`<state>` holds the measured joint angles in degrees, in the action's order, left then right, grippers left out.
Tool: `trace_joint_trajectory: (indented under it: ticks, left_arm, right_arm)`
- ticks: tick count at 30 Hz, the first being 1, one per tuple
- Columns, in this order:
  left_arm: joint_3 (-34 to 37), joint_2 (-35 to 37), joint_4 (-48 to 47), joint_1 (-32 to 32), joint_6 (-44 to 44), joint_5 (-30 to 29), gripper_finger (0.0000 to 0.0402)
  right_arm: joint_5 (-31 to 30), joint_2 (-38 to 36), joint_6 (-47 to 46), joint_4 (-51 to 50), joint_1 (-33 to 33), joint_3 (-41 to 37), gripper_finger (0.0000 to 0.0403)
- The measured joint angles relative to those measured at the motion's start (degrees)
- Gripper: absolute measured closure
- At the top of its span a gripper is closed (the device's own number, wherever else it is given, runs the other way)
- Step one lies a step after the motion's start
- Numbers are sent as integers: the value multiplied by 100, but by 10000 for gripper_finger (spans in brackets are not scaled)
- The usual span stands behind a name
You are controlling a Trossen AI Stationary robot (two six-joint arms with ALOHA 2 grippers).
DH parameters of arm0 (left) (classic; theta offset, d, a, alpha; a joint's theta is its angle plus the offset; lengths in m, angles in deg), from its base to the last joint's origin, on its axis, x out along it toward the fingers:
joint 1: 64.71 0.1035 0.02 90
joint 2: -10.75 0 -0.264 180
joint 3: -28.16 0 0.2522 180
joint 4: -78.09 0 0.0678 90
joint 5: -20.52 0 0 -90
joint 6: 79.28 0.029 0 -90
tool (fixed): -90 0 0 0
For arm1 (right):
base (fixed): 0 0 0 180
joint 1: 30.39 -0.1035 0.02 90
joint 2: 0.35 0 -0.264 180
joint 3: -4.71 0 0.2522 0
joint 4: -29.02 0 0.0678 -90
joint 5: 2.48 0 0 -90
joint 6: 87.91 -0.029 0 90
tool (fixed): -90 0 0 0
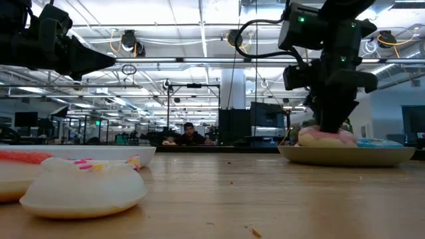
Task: Pick & Place donuts
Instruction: Put the large pink donut on the gray plate, then put the small brown donut on the white plate
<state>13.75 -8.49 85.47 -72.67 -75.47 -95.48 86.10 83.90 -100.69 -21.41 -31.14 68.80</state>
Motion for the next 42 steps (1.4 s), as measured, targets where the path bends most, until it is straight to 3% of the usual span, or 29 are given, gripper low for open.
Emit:
trace_joint_trajectory:
  ticks: [10, 18, 23, 31, 35, 42]
  left_arm:
    - [0, -1, 0, 1, -1, -1, 376]
    - [0, 0, -1, 0, -1, -2, 376]
    - [0, -1, -3, -1, -1, -2, 376]
    - [0, 2, -47, -1, 21, -2, 376]
    - [0, 1, -59, -1, 21, -2, 376]
    - [0, 2, -179, 1, 6, 11, 376]
  right_arm:
    - [-52, -2, -51, -16, -2, 169, 169]
    - [-600, -6, 169, -721, -2, 879, 132]
    - [-478, -484, 146, -258, -233, 1152, 181]
    - [-588, -1815, 466, 1332, -1223, 766, 382]
    - [-567, -2705, 694, 2942, -1709, -143, 386]
    - [-633, -4212, 794, 5500, -2167, -2540, 400]
